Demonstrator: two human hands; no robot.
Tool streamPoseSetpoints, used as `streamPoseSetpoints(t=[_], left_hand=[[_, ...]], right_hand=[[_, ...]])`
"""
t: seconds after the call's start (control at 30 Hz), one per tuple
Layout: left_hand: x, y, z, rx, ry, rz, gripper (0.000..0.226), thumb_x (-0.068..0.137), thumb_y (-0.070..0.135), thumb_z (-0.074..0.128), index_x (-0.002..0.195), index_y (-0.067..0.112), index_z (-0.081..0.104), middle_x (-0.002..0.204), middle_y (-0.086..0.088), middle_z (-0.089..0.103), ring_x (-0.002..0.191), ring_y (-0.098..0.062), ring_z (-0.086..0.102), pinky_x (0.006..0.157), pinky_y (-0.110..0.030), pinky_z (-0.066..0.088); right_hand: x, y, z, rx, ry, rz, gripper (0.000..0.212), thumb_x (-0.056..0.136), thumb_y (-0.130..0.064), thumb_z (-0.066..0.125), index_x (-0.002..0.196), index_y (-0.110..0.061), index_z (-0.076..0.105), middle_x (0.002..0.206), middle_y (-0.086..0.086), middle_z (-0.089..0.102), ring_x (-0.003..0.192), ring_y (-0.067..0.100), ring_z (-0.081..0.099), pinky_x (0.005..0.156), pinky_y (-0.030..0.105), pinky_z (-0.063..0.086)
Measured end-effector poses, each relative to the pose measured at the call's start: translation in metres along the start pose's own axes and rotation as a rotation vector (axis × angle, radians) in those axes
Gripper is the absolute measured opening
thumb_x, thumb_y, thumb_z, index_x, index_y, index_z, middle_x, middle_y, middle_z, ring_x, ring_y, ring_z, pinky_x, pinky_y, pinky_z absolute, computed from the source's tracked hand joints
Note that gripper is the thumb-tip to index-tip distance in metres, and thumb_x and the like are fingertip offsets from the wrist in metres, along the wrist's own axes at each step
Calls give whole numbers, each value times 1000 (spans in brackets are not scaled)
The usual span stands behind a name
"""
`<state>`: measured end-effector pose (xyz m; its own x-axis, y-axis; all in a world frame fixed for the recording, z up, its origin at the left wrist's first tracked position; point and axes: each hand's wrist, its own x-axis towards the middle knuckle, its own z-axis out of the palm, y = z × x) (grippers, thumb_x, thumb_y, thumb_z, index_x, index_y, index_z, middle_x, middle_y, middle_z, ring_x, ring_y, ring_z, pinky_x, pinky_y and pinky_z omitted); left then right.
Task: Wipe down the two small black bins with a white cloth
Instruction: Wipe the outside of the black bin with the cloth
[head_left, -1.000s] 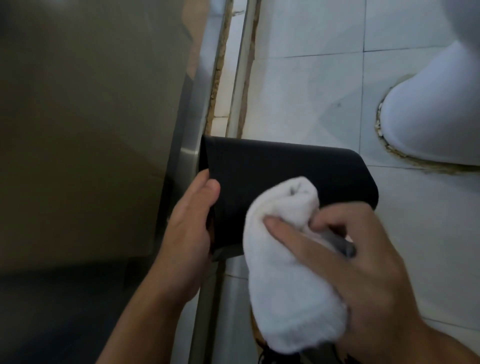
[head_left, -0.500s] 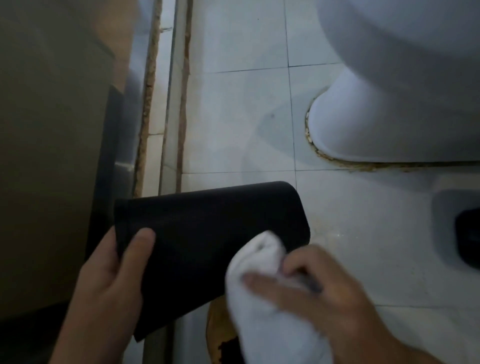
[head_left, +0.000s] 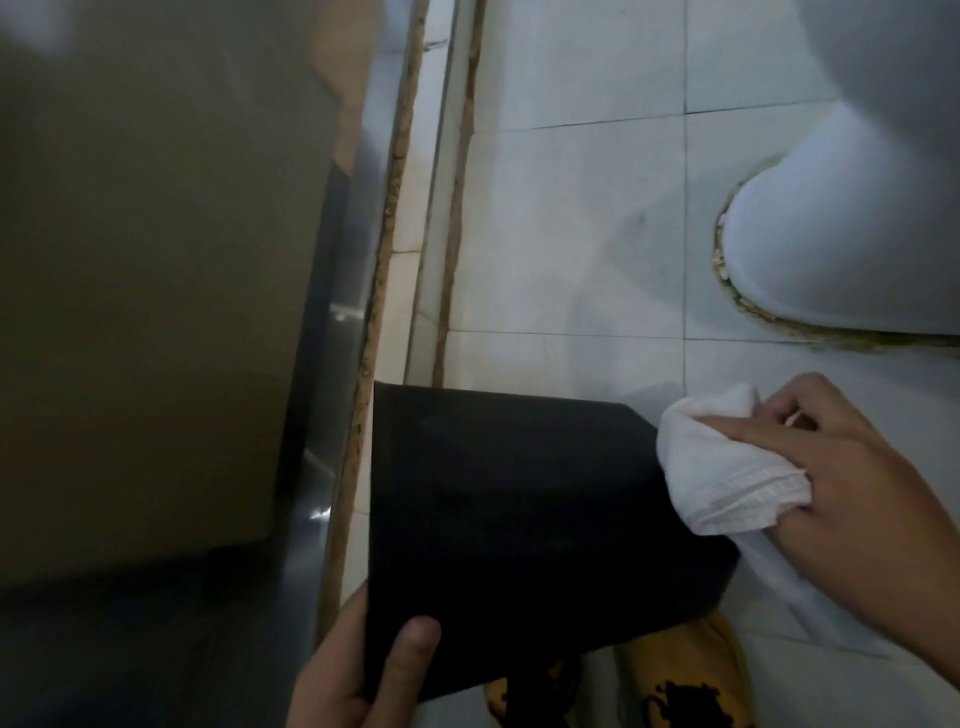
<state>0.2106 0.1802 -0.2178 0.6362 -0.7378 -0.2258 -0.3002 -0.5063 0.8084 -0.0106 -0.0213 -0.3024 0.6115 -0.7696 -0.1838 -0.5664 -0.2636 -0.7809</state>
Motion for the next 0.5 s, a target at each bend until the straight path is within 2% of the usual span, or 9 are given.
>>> streamPoseSetpoints(t=[0.07, 0.13, 0.2, 0.23, 0.27, 0.3, 0.37, 0.4, 0.5], left_hand=[[-1, -2, -2, -60, -8, -28, 35, 64, 57, 65, 96, 69, 61, 88, 27, 72, 84, 8, 68, 69, 0, 45], [-1, -1, -2, -89, -16, -33, 35, 66, 50, 69, 94, 70, 62, 88, 25, 73, 85, 8, 68, 69, -1, 46], [-1, 0, -2, -86, -31, -8, 39, 67, 41, 66, 93, 69, 62, 88, 26, 73, 86, 10, 67, 69, 0, 45], [-1, 0, -1, -79, -43, 11, 40, 67, 39, 66, 93, 69, 63, 88, 26, 73, 86, 10, 67, 69, 1, 45], [-1, 0, 0, -81, -42, 11, 42, 67, 36, 67, 92, 69, 63, 87, 25, 73, 86, 10, 67, 69, 1, 44], [-1, 1, 1, -95, -39, -4, 44, 67, 31, 68, 91, 68, 63, 87, 24, 74, 86, 9, 67, 68, 1, 45], [-1, 3, 1, -95, -55, 4, 41, 67, 39, 67, 93, 69, 62, 87, 23, 74, 86, 9, 68, 69, 0, 45], [0, 3, 1, -69, -68, 30, 39, 66, 45, 63, 96, 70, 61, 87, 25, 73, 87, 10, 67, 70, 1, 45], [1, 1, -1, -12, -96, 74, 36, 68, 59, 63, 102, 71, 58, 86, 31, 71, 84, 13, 66, 70, 2, 44]], right_hand=[[-3, 2, 3, -37, -16, -32, 70, 74, -13, 74, 106, -72, 54, 95, -15, 44, 77, 14, 52, 70, 32, 45], [-6, -11, 3, 16, -14, -45, 66, 75, -10, 78, 105, -66, 60, 95, -18, 47, 79, 12, 54, 70, 26, 45], [-10, -33, 2, 122, -50, -107, 37, 77, -35, 65, 112, -49, 68, 100, -20, 55, 85, 5, 60, 71, 16, 47], [-12, -43, 2, 196, -80, -116, 37, 74, -44, 60, 110, -42, 68, 102, -25, 60, 88, -2, 62, 72, 9, 47], [-11, -53, 6, 296, -102, -104, 35, 72, -50, 59, 106, -43, 65, 101, -30, 63, 90, -8, 63, 74, 8, 49], [-10, -60, 11, 349, -109, -112, 34, 70, -57, 63, 103, -50, 62, 100, -31, 65, 91, -7, 64, 77, 13, 52], [-10, -71, 20, 335, -121, -160, 39, 66, -72, 69, 103, -59, 61, 101, -20, 67, 95, 6, 67, 85, 29, 56], [-9, -74, 23, 281, -108, -221, 40, 70, -69, 70, 108, -62, 62, 100, -14, 63, 95, 12, 65, 87, 31, 54], [-1, -79, 25, 108, -105, -332, 49, 83, -36, 70, 127, -55, 59, 102, -15, 44, 97, 12, 55, 84, 26, 47]])
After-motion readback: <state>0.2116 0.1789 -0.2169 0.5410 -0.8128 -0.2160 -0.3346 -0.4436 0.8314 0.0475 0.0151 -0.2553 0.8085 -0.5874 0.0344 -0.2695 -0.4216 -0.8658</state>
